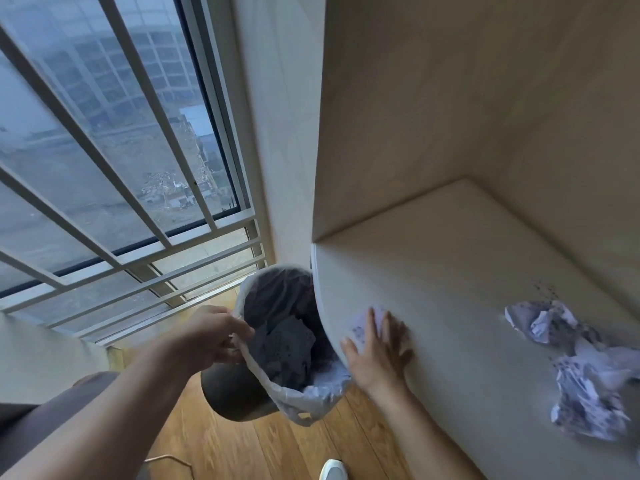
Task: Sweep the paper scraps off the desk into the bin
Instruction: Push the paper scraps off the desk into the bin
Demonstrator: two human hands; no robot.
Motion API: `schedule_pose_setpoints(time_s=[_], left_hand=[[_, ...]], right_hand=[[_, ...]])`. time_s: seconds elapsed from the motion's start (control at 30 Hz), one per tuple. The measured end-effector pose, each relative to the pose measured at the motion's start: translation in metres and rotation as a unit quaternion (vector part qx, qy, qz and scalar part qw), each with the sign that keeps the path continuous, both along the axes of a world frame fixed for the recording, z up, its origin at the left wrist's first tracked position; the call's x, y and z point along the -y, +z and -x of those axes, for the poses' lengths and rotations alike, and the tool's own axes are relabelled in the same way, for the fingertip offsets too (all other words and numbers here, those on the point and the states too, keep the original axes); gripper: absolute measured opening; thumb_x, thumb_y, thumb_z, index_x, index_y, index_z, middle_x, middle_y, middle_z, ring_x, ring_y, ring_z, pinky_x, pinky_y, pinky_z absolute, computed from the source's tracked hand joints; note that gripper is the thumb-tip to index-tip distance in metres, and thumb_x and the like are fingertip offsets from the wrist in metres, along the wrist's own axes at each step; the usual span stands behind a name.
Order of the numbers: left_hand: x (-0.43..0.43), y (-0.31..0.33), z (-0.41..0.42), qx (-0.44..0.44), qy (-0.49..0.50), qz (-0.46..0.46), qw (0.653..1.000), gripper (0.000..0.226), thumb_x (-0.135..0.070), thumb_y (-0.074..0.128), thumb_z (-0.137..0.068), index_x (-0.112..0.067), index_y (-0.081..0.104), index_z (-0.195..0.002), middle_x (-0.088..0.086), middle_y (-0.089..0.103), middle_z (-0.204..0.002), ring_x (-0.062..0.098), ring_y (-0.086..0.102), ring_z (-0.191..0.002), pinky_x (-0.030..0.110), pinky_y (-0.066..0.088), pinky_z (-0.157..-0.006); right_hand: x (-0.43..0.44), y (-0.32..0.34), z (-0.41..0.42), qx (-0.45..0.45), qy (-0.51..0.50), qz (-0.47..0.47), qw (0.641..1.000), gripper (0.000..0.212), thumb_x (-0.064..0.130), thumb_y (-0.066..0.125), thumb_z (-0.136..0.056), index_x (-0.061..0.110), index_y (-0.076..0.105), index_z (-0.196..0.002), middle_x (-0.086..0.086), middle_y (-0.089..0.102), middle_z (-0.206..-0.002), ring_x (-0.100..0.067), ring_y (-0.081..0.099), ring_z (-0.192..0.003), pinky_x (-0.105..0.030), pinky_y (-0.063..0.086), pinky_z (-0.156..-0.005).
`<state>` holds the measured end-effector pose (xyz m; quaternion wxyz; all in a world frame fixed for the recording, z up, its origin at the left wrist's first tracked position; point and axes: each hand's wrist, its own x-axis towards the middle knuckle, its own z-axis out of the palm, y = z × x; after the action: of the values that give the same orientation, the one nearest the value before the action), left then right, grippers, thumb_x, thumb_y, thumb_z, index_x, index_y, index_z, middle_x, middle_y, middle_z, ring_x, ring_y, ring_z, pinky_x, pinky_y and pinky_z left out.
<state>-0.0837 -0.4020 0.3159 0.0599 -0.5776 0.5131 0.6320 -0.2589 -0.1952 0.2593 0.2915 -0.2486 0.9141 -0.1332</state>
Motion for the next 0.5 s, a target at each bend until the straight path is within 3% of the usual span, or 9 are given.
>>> schedule_pose_setpoints(time_s=[0.13,0.2,0.3,0.37,0.5], left_hand=[[-0.004,-0.002,0.001,-0.002,-0.013,-0.002,1.0,0.01,0.004,0.073,-0.08,0.001,0.064,-0.085,0.022,0.062,-0.095,0.037,0.068,-0.084,0.036,0.06,-0.055],[-0.003,-0.003,0.0,-0.005,-0.018,-0.001,1.0,0.009,0.003,0.072,-0.081,0.002,0.064,-0.087,0.023,0.062,-0.095,0.037,0.068,-0.084,0.036,0.06,-0.055],[0.001,-0.005,-0.004,-0.004,-0.021,-0.004,1.0,0.012,0.002,0.071,-0.082,0.004,0.066,-0.092,0.024,0.062,-0.1,0.037,0.069,-0.087,0.035,0.06,-0.055],[0.003,-0.005,-0.01,-0.003,-0.021,-0.007,1.0,0.014,0.002,0.071,-0.082,0.005,0.065,-0.094,0.024,0.061,-0.1,0.037,0.068,-0.088,0.034,0.059,-0.054],[0.013,-0.002,-0.037,0.007,-0.019,0.01,1.0,0.01,0.003,0.07,-0.081,0.005,0.065,-0.09,0.024,0.058,-0.097,0.034,0.065,-0.082,0.032,0.057,-0.048]], right_hand=[[0.033,-0.001,-0.035,-0.01,0.095,0.066,0.993,0.069,0.054,0.032,-0.095,0.03,0.005,-0.155,-0.001,-0.001,-0.165,-0.029,-0.007,-0.151,-0.058,0.003,-0.118],[0.038,0.001,-0.047,0.058,0.139,0.126,0.98,0.066,0.055,0.032,-0.094,0.038,0.008,-0.153,0.004,0.008,-0.165,-0.022,0.005,-0.151,-0.049,0.011,-0.12],[0.03,0.008,-0.049,0.199,0.098,0.224,0.949,0.057,0.054,0.038,-0.093,0.047,0.019,-0.147,0.014,0.024,-0.16,-0.005,0.025,-0.143,-0.03,0.028,-0.114],[0.019,0.009,-0.043,0.171,0.064,0.242,0.953,0.054,0.043,0.045,-0.095,0.037,0.033,-0.147,0.009,0.037,-0.155,-0.007,0.035,-0.14,-0.023,0.031,-0.111],[0.005,0.009,-0.044,0.125,0.05,0.209,0.969,0.048,0.026,0.052,-0.097,0.018,0.045,-0.144,0.0,0.046,-0.149,-0.012,0.044,-0.135,-0.025,0.033,-0.114]])
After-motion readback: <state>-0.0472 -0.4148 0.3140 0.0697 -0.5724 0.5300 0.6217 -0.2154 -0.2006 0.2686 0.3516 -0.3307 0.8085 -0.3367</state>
